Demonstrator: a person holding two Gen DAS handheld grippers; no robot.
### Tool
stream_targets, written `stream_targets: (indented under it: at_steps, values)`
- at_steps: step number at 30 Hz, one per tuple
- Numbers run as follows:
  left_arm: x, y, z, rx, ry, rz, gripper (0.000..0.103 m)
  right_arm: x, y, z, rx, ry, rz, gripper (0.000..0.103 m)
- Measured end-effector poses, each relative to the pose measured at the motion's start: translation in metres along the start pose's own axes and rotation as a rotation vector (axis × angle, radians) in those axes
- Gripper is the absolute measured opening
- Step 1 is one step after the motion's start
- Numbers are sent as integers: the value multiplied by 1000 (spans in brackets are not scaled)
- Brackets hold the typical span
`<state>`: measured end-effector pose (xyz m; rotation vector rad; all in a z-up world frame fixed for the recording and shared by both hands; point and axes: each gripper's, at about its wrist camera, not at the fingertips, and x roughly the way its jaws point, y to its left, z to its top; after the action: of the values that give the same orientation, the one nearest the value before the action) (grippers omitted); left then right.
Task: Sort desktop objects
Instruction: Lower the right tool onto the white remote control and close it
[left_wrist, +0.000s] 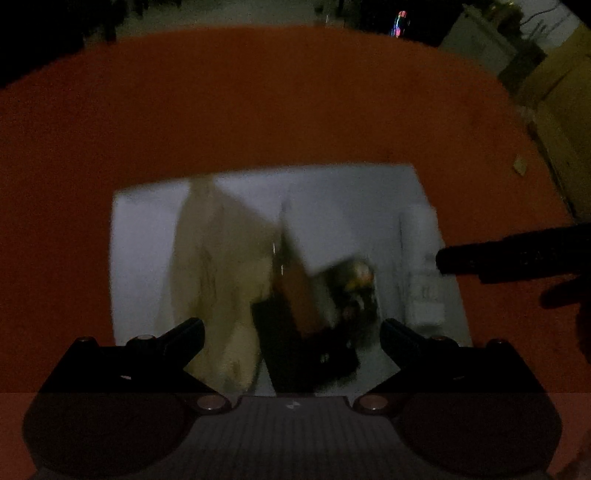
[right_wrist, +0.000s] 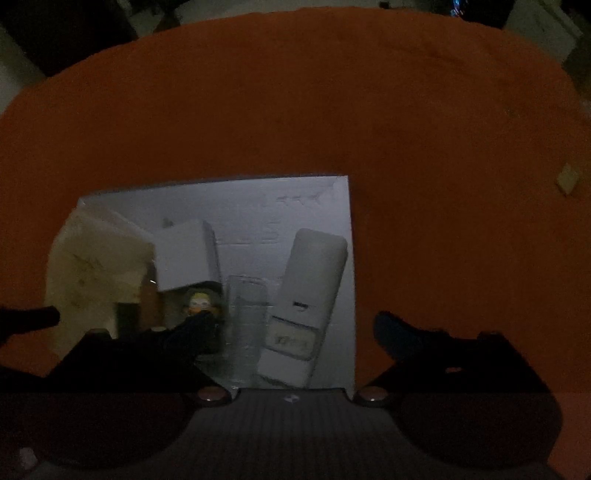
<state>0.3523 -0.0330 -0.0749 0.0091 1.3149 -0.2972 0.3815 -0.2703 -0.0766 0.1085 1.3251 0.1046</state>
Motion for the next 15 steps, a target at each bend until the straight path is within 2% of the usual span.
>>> stream_targets:
  at_steps: [1, 3, 5, 7, 11, 14, 15]
  values:
    - [0, 3, -2, -8, -3, -11, 101, 2, -1, -1, -17, 0, 7, 92]
    - [-1, 7, -4, -29, 3, -33, 84, 4, -5, -1, -10, 2, 24, 81]
    - [3, 11, -3, -59, 34, -38, 58, 6, -9, 1, 14, 2, 42, 74]
    - [4, 12, -2, -82, 43, -19, 46, 10, -12, 4, 31, 13, 53, 66]
    - [2, 9, -2, -77, 6, 13, 40, 20, -12, 4, 48, 56, 68, 63]
    - [-23, 5, -3, -93, -45, 36, 40, 26, -9, 2, 60, 54, 49, 62]
    - [-33, 1, -5, -85, -70, 15, 40, 27, -9, 2, 64, 52, 41, 61]
